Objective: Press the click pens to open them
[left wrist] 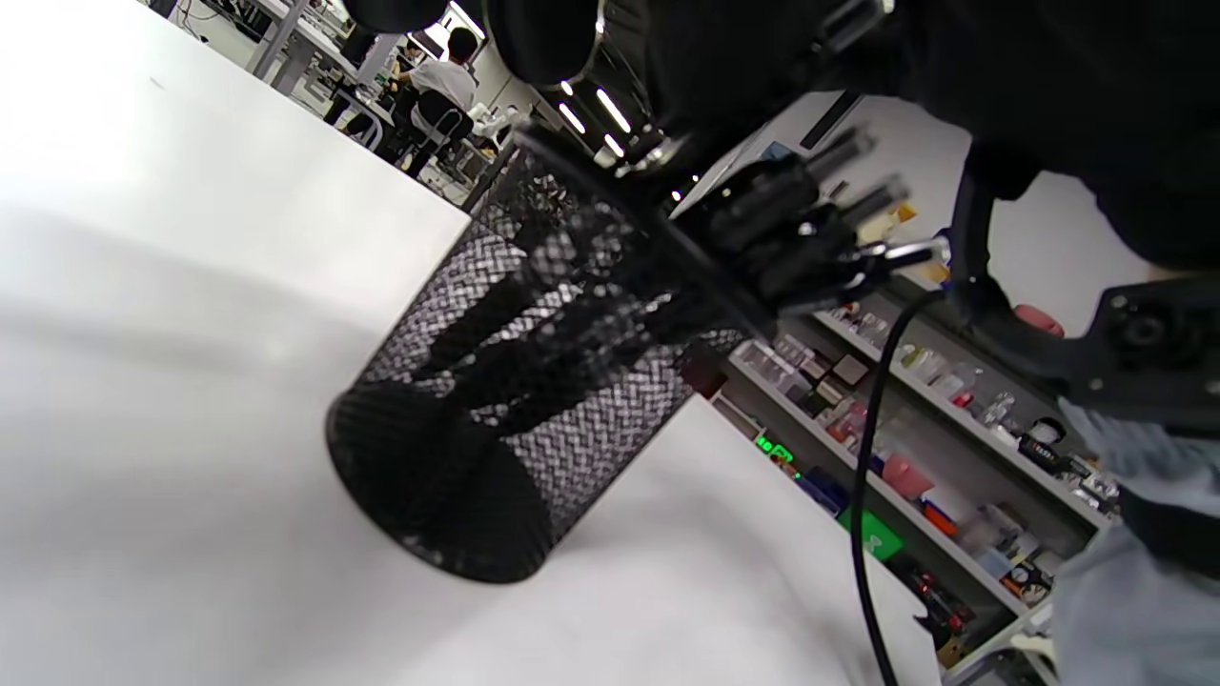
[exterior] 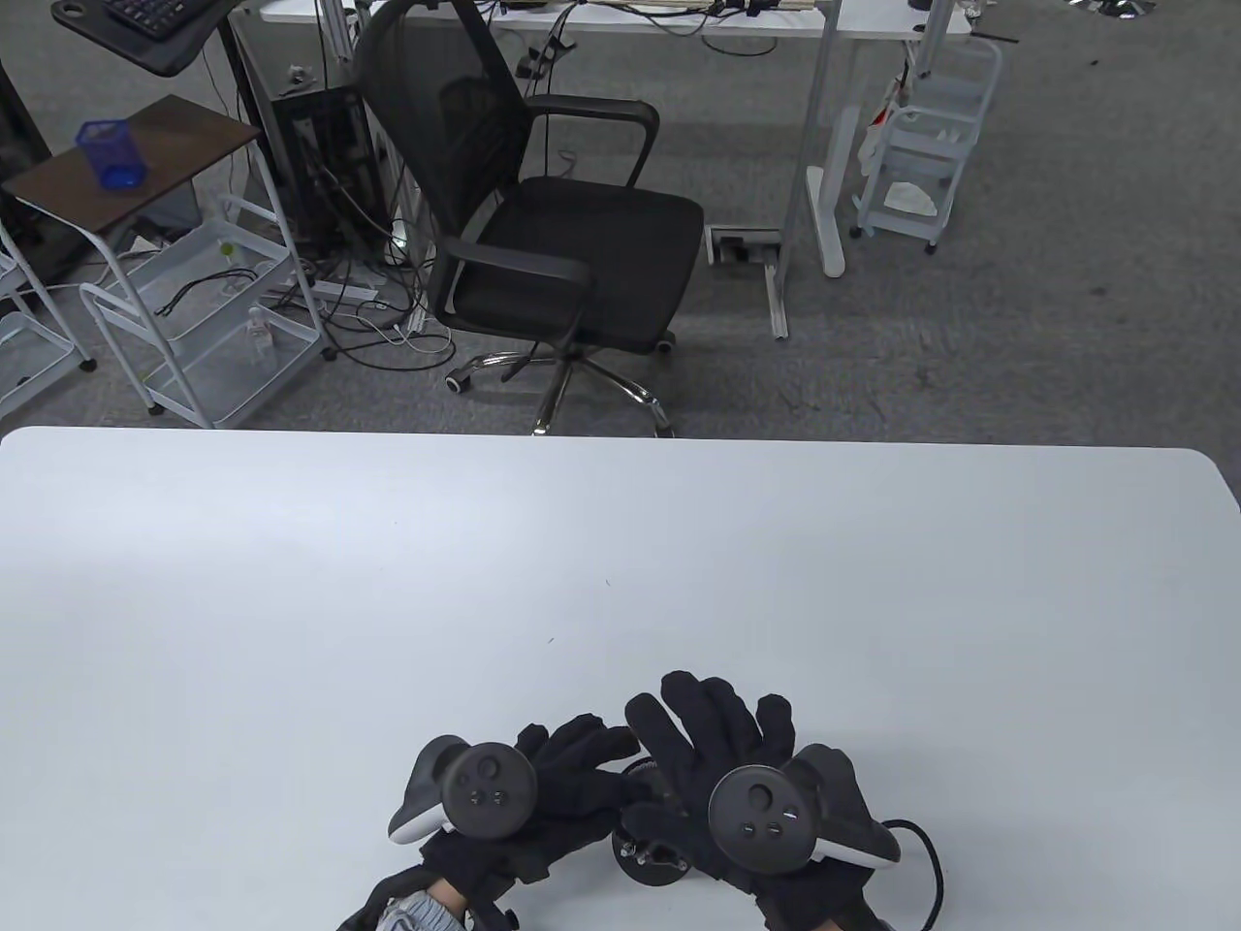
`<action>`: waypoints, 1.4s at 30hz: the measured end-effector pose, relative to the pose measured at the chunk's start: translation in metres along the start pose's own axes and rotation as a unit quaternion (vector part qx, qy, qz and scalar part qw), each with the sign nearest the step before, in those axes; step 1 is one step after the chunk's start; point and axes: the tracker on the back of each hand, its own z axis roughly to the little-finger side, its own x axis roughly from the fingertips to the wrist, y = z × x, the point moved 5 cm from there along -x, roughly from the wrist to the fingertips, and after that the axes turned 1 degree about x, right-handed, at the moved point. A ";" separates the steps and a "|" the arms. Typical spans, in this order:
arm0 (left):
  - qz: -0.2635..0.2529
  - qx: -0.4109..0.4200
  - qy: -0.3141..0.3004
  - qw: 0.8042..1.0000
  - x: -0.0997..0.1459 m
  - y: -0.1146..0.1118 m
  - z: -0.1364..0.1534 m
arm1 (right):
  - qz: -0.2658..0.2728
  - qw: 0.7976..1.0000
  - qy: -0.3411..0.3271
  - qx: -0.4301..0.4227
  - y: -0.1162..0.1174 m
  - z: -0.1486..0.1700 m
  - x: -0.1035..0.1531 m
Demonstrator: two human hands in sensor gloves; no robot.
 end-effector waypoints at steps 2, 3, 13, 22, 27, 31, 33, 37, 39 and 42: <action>-0.001 0.021 -0.001 1.000 0.000 0.001 0.001 | 0.003 1.000 -0.001 0.000 -0.001 0.000 0.001; -0.001 0.031 -0.002 1.000 0.000 0.001 0.002 | 0.004 1.000 -0.001 0.000 -0.002 0.000 0.001; -0.031 0.148 -0.027 0.988 0.013 0.029 0.005 | 0.013 1.000 -0.001 0.000 -0.005 -0.001 0.004; -0.106 0.344 -0.107 0.927 0.037 0.068 0.015 | 0.013 1.000 -0.001 0.002 -0.005 -0.001 0.004; -0.130 0.423 -0.147 0.885 0.045 0.079 0.019 | 0.011 1.000 -0.001 0.002 -0.004 -0.002 0.004; -0.138 0.462 -0.168 0.860 0.048 0.083 0.023 | 0.010 1.000 -0.001 0.002 -0.004 -0.002 0.004; -0.155 0.484 -0.167 0.845 0.049 0.084 0.027 | 0.010 1.000 -0.001 0.002 -0.004 -0.002 0.004; -0.179 0.523 -0.163 0.817 0.053 0.086 0.035 | 0.011 1.000 -0.001 0.001 -0.004 -0.002 0.004; -0.185 0.535 -0.164 0.808 0.054 0.086 0.037 | 0.011 1.000 -0.002 0.000 -0.004 -0.002 0.003; -0.191 0.542 -0.160 0.803 0.055 0.086 0.039 | 0.010 1.000 -0.002 0.001 -0.004 -0.003 0.003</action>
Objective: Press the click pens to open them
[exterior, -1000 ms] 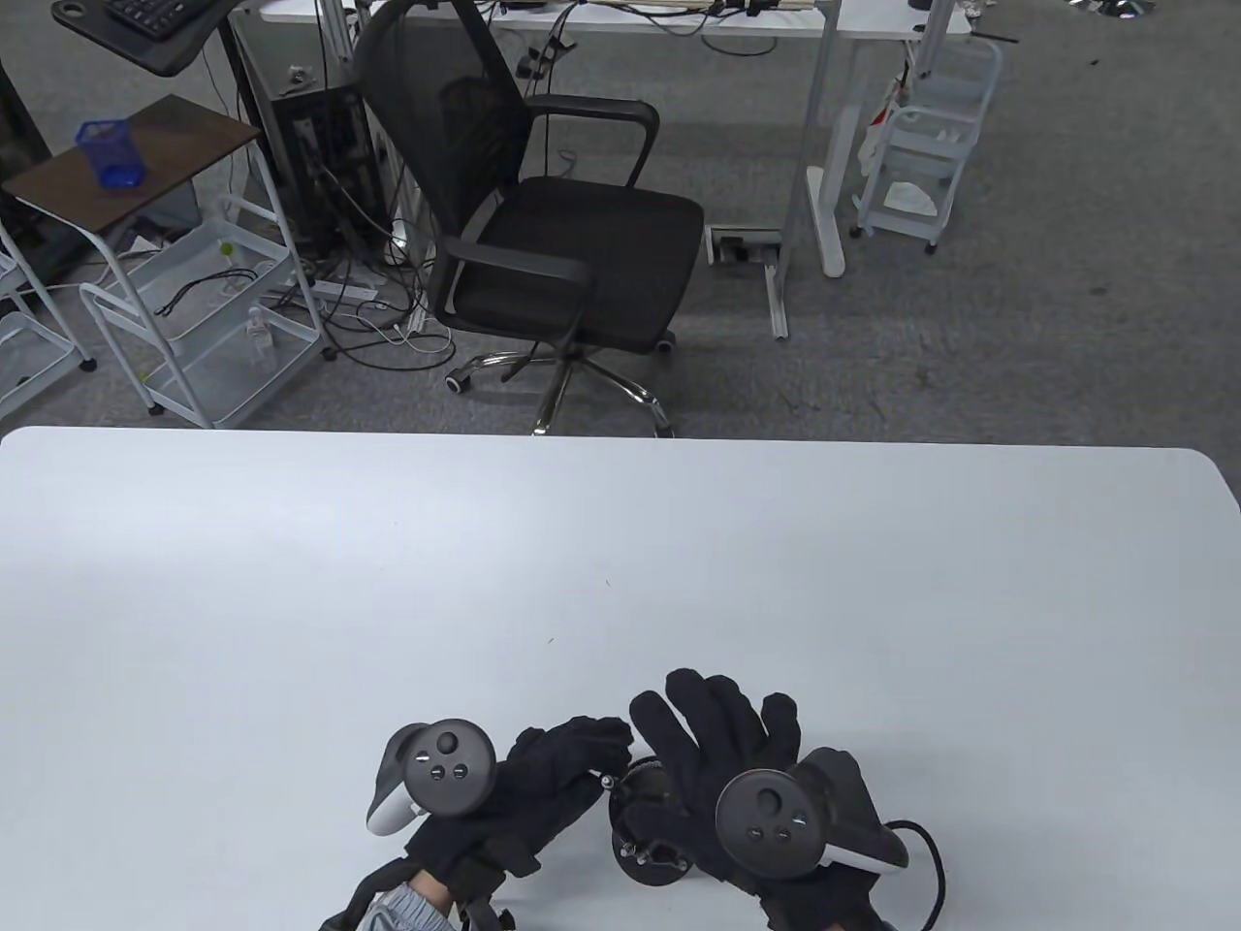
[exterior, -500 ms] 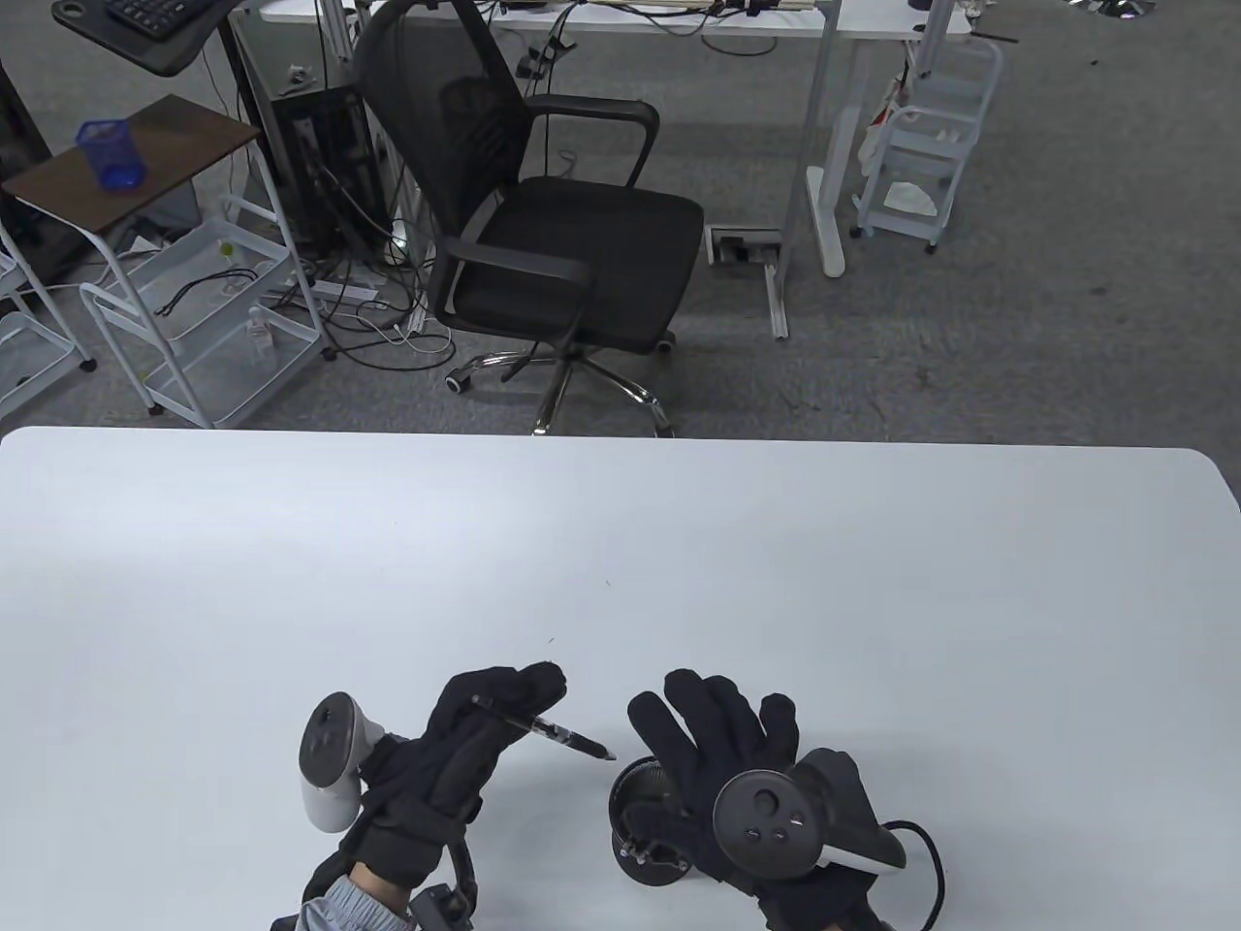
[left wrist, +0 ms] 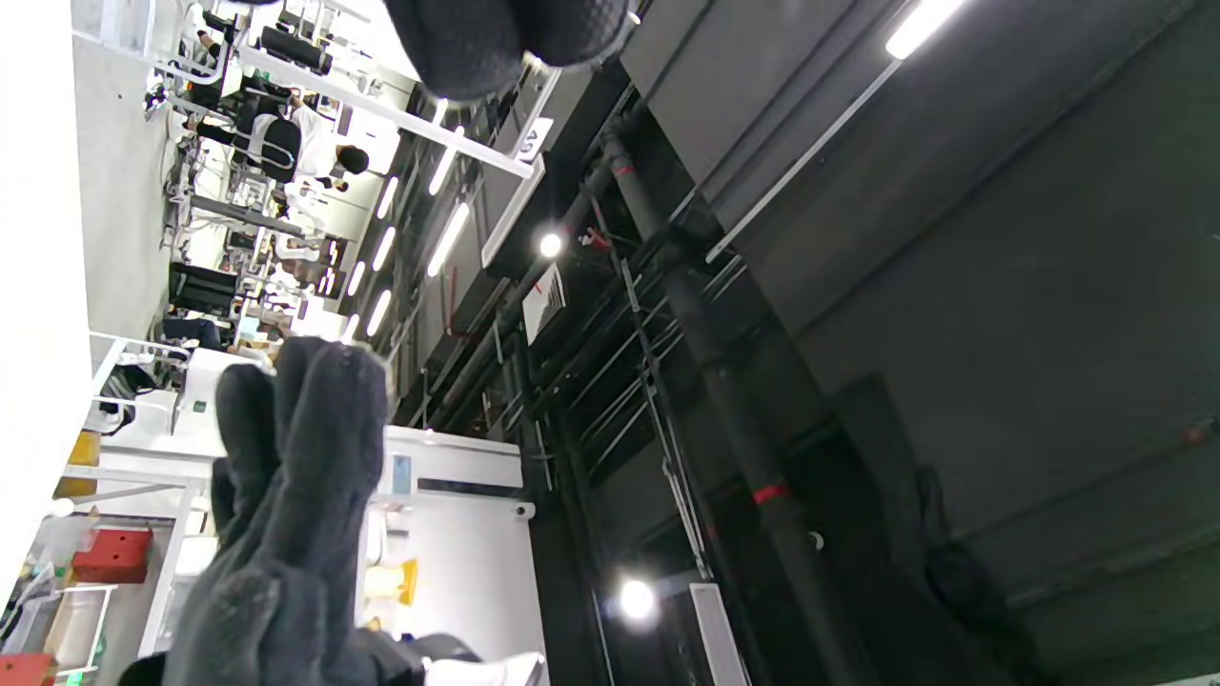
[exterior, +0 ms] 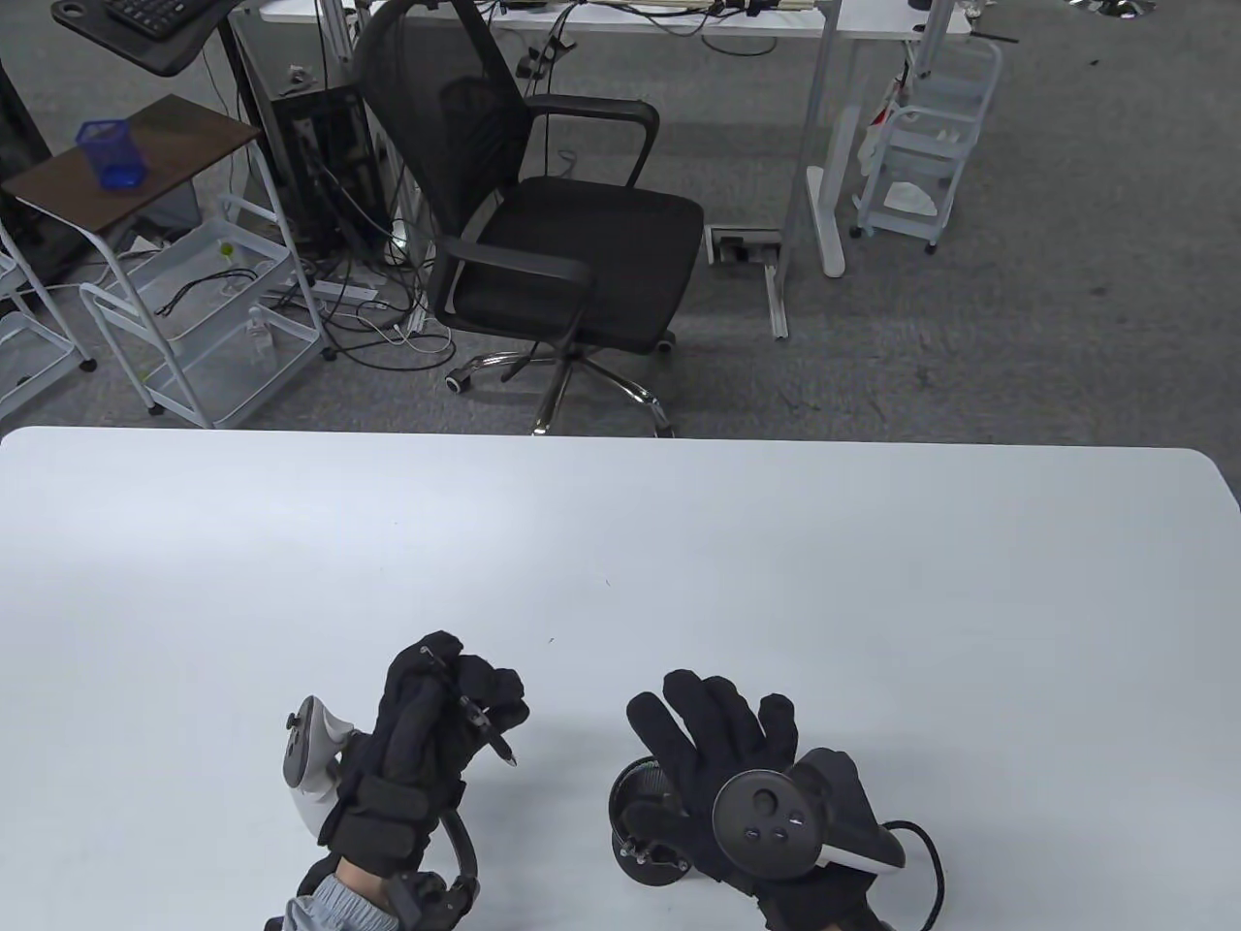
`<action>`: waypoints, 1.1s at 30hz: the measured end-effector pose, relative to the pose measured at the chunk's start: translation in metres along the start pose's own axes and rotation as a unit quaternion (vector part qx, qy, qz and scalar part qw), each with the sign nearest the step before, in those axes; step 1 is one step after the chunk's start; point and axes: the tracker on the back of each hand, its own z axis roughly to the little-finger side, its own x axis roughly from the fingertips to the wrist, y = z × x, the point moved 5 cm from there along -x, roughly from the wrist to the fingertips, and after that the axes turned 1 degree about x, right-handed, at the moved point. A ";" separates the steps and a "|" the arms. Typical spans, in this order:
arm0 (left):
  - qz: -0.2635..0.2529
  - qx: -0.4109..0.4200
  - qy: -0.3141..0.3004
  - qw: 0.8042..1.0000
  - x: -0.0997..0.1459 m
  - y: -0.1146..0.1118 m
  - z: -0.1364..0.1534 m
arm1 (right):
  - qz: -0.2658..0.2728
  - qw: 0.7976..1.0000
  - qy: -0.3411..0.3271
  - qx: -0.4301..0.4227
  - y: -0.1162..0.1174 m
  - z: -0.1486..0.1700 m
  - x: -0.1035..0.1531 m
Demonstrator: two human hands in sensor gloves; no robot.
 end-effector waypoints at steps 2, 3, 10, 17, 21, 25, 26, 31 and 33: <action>-0.001 -0.005 -0.006 1.000 0.000 0.000 -0.001 | -0.002 1.000 -0.002 0.000 0.000 0.000 0.000; 0.005 -0.004 -0.009 1.000 0.000 -0.001 -0.002 | -0.003 1.000 -0.004 -0.001 0.000 -0.001 0.000; 0.018 -0.001 -0.001 1.000 -0.002 -0.006 -0.003 | -0.003 1.000 -0.006 0.000 0.000 -0.002 0.000; 0.001 -0.015 0.024 1.000 -0.001 -0.009 -0.003 | -0.002 1.000 -0.009 0.000 0.001 -0.003 -0.001; 0.021 0.004 0.036 0.999 0.000 -0.013 0.002 | -0.001 1.000 -0.009 0.001 0.000 -0.003 -0.001; -0.004 -0.019 0.042 0.999 0.002 -0.011 0.000 | -0.001 1.000 -0.007 0.000 0.000 -0.003 0.000; -0.005 -0.018 0.043 0.999 0.002 -0.011 -0.001 | -0.001 1.000 -0.007 0.000 0.000 -0.003 -0.001; 0.011 0.003 0.039 0.999 0.002 -0.015 -0.002 | -0.001 1.000 -0.007 0.001 0.000 -0.003 0.000; 0.008 0.002 0.038 0.999 0.003 -0.014 -0.003 | -0.001 1.000 -0.008 0.001 0.000 -0.003 0.000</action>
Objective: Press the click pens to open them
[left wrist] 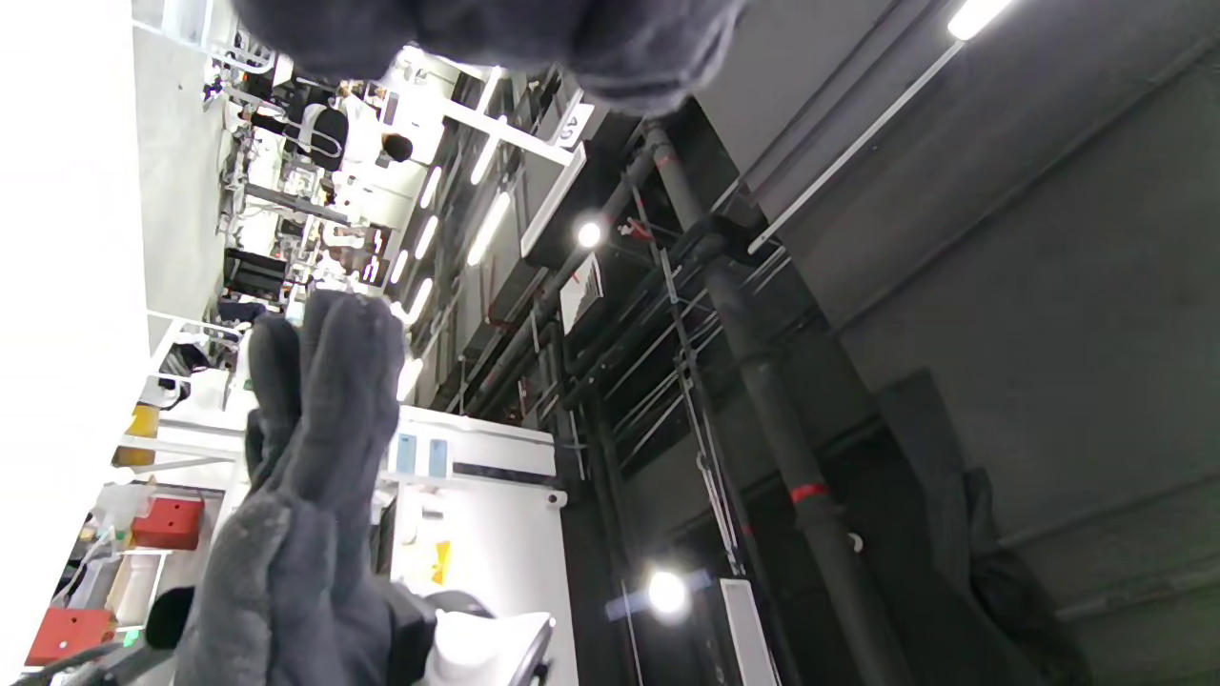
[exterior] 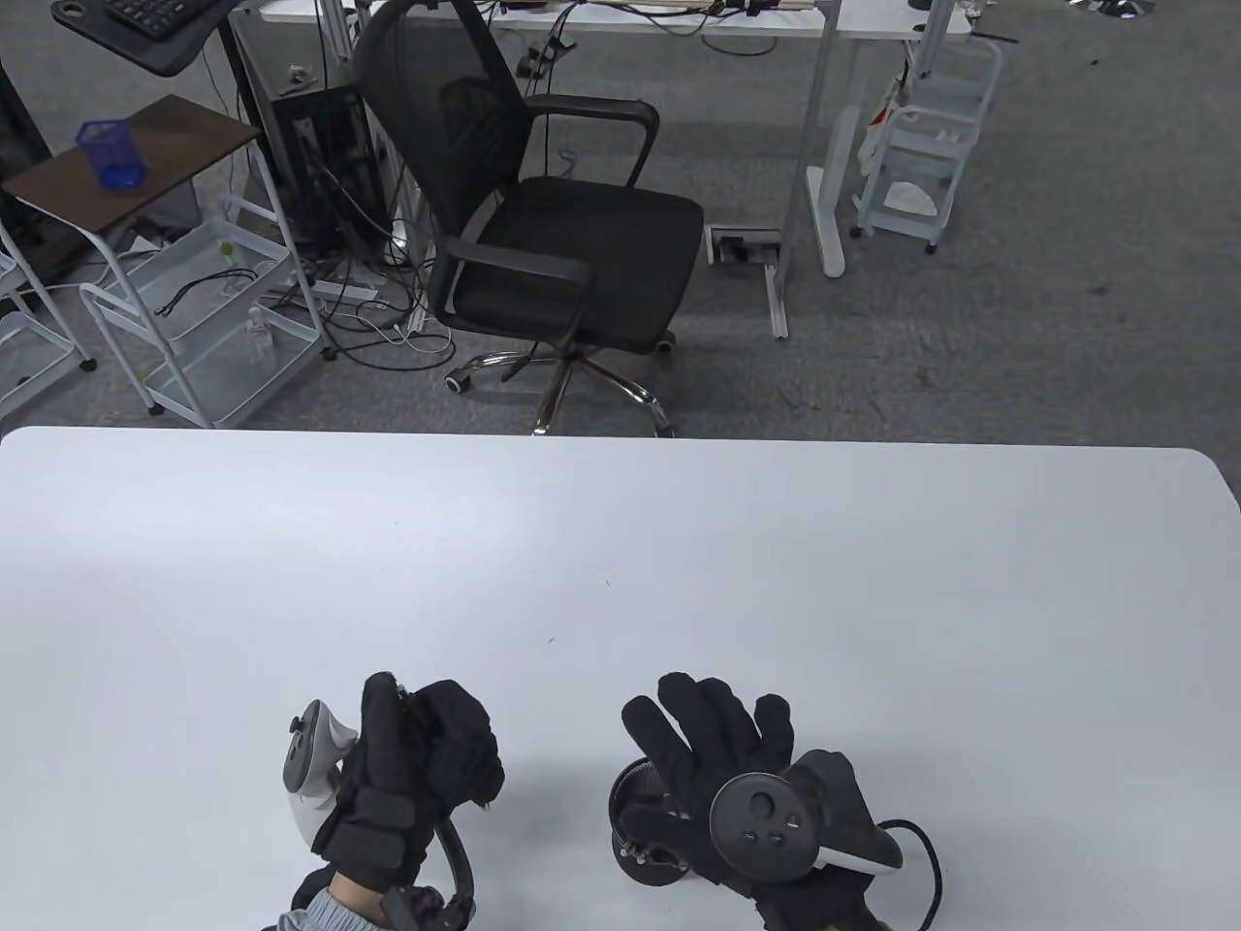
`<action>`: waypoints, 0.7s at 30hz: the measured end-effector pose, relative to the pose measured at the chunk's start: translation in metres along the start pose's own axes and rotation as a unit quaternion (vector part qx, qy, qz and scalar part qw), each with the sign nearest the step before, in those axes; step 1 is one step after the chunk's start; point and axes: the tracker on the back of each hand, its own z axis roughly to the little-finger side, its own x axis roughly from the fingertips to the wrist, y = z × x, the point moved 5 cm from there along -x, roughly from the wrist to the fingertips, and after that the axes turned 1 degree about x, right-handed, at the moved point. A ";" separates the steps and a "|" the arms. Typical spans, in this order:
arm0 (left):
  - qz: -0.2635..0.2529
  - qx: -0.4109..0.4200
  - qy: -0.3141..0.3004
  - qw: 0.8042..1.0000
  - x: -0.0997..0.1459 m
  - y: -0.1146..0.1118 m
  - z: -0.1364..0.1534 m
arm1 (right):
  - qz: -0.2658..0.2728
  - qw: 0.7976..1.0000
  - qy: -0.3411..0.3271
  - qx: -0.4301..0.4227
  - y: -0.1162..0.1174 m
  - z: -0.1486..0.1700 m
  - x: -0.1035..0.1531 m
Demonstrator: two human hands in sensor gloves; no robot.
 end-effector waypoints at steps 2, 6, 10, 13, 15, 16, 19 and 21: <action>-0.002 0.000 0.001 1.000 0.000 0.001 0.000 | 0.001 1.000 -0.001 0.000 0.000 0.000 0.000; 0.001 0.014 -0.001 1.000 0.000 0.000 0.001 | 0.000 1.000 -0.002 0.001 0.000 -0.001 0.000; 0.003 0.014 -0.003 1.000 0.000 0.000 0.001 | -0.002 1.000 -0.001 0.002 0.001 -0.001 -0.001; 0.007 0.011 -0.003 1.000 0.000 -0.001 0.000 | -0.002 1.000 0.000 0.002 0.001 -0.001 0.000; 0.010 0.011 -0.004 1.000 0.000 -0.002 0.000 | -0.001 1.000 0.000 0.002 0.000 -0.001 0.000; 0.009 0.011 -0.004 1.000 0.000 -0.002 0.000 | -0.001 1.000 0.000 0.002 0.000 -0.001 0.000; 0.006 0.011 -0.001 1.000 0.000 -0.001 0.001 | -0.001 1.000 0.000 0.002 0.001 -0.001 0.000; 0.007 0.018 0.000 1.000 0.000 -0.001 0.003 | -0.001 1.000 0.000 0.002 0.000 -0.001 0.000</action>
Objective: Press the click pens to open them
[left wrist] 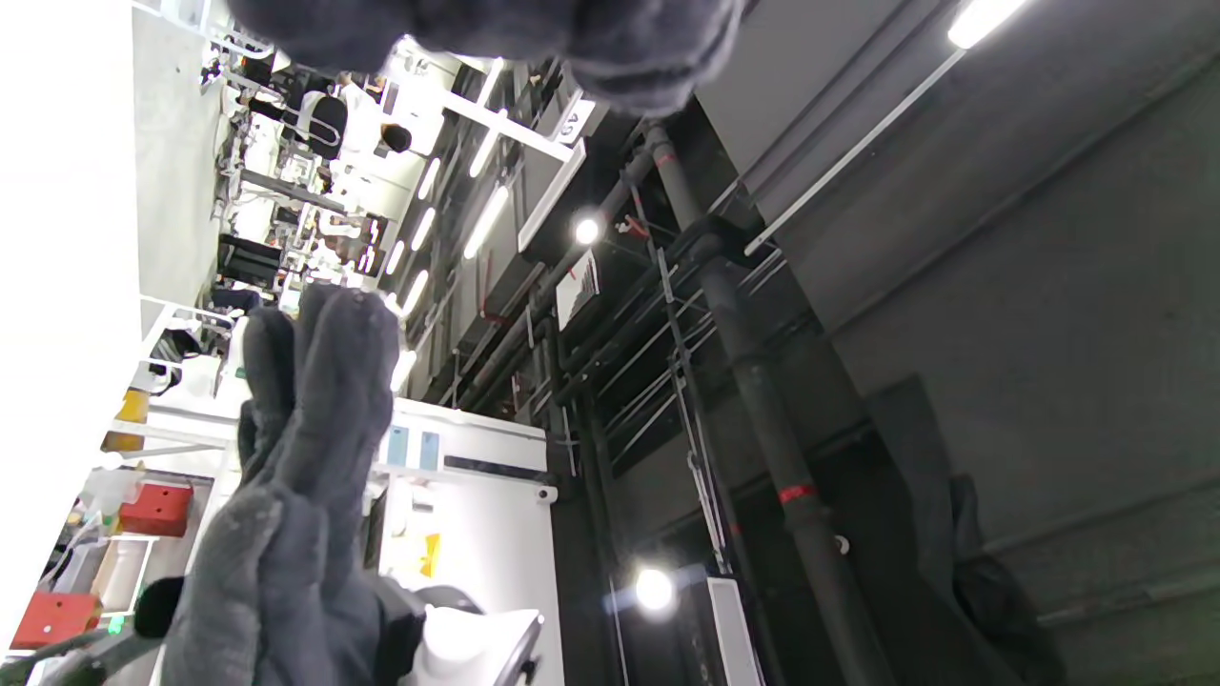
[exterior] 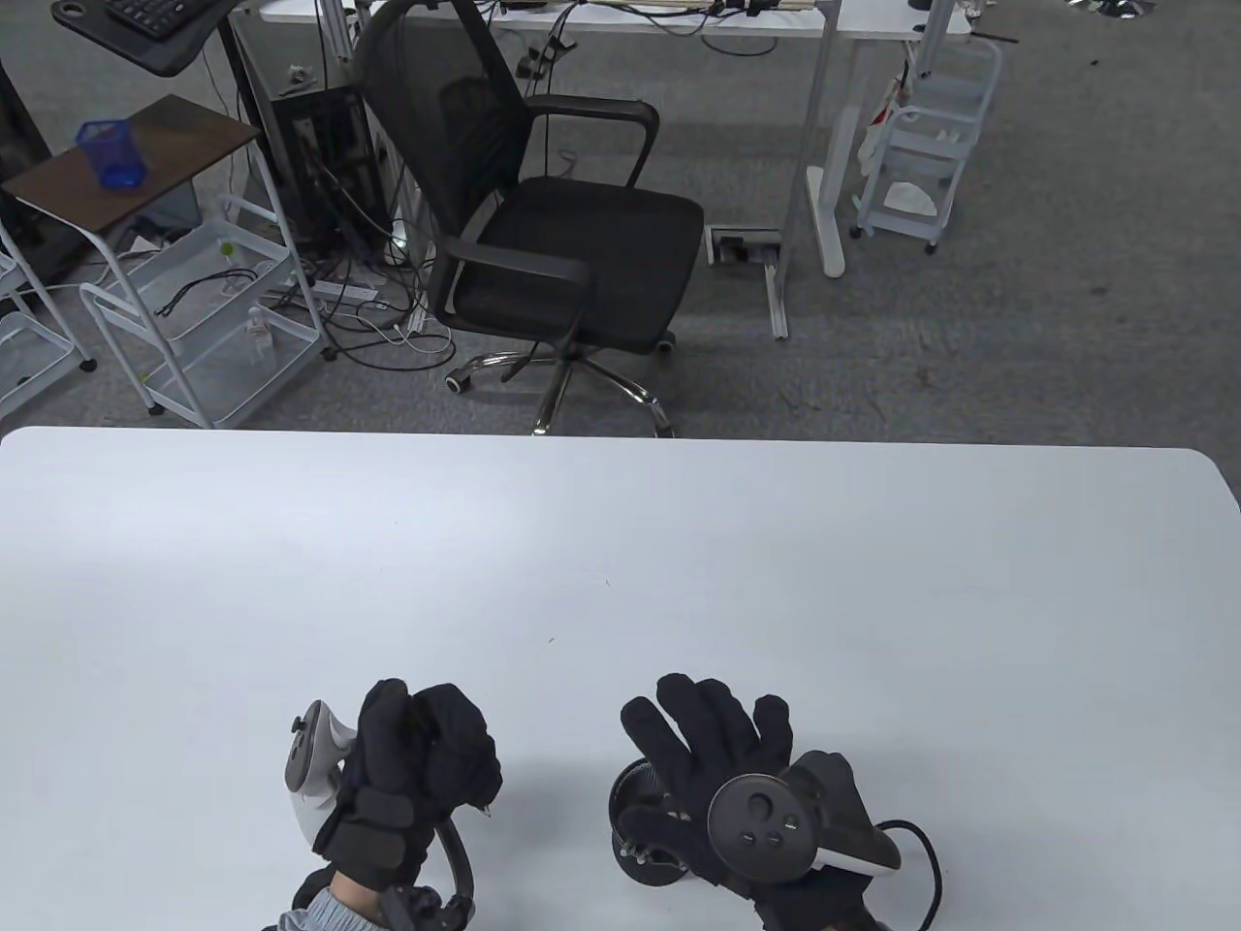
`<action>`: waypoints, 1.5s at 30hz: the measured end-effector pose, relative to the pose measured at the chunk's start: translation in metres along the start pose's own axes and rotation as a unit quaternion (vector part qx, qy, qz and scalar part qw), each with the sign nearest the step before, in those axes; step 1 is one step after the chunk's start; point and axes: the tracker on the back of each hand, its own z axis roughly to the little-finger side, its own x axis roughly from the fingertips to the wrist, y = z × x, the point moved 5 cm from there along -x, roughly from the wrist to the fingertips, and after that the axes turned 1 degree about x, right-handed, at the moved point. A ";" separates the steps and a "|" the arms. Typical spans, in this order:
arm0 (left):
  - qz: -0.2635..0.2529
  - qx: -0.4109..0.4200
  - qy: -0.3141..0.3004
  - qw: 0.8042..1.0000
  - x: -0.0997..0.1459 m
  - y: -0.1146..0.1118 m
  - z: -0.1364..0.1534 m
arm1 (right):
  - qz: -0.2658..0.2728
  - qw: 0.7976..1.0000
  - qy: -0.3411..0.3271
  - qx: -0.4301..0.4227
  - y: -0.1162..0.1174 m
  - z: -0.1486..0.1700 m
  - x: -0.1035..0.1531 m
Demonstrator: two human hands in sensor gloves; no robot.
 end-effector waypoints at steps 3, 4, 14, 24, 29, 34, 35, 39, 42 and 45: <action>-0.003 -0.001 0.001 1.000 0.000 0.000 0.000 | 0.000 1.000 0.001 -0.001 -0.001 0.000 0.000; -0.004 -0.002 0.001 1.000 0.000 0.000 0.000 | 0.000 1.000 0.001 -0.001 -0.001 0.000 0.000; -0.039 -0.086 0.005 0.995 0.002 0.005 -0.009 | 0.002 1.000 0.004 -0.002 -0.002 0.002 0.000; -0.175 -0.412 0.136 0.884 0.007 0.028 -0.020 | 0.003 1.000 0.005 -0.003 -0.002 0.003 0.001; -0.191 -0.534 0.254 0.783 0.012 0.044 -0.010 | 0.003 1.000 0.006 -0.004 -0.003 0.004 0.001; -0.203 -0.629 0.350 0.664 0.019 0.068 0.004 | 0.005 1.000 0.004 -0.006 -0.003 0.004 0.001; -0.201 -0.644 0.363 0.642 0.020 0.073 0.006 | 0.005 1.000 0.004 -0.006 -0.003 0.004 0.001; -0.216 -0.689 0.405 0.561 0.027 0.092 0.015 | 0.005 1.000 0.004 -0.007 -0.003 0.005 0.001; -0.225 -0.704 0.433 0.516 0.035 0.107 0.020 | 0.005 1.000 0.004 -0.007 -0.003 0.005 0.001; -0.244 -0.702 0.446 0.499 0.044 0.121 0.023 | 0.006 1.000 0.001 -0.009 -0.003 0.005 0.001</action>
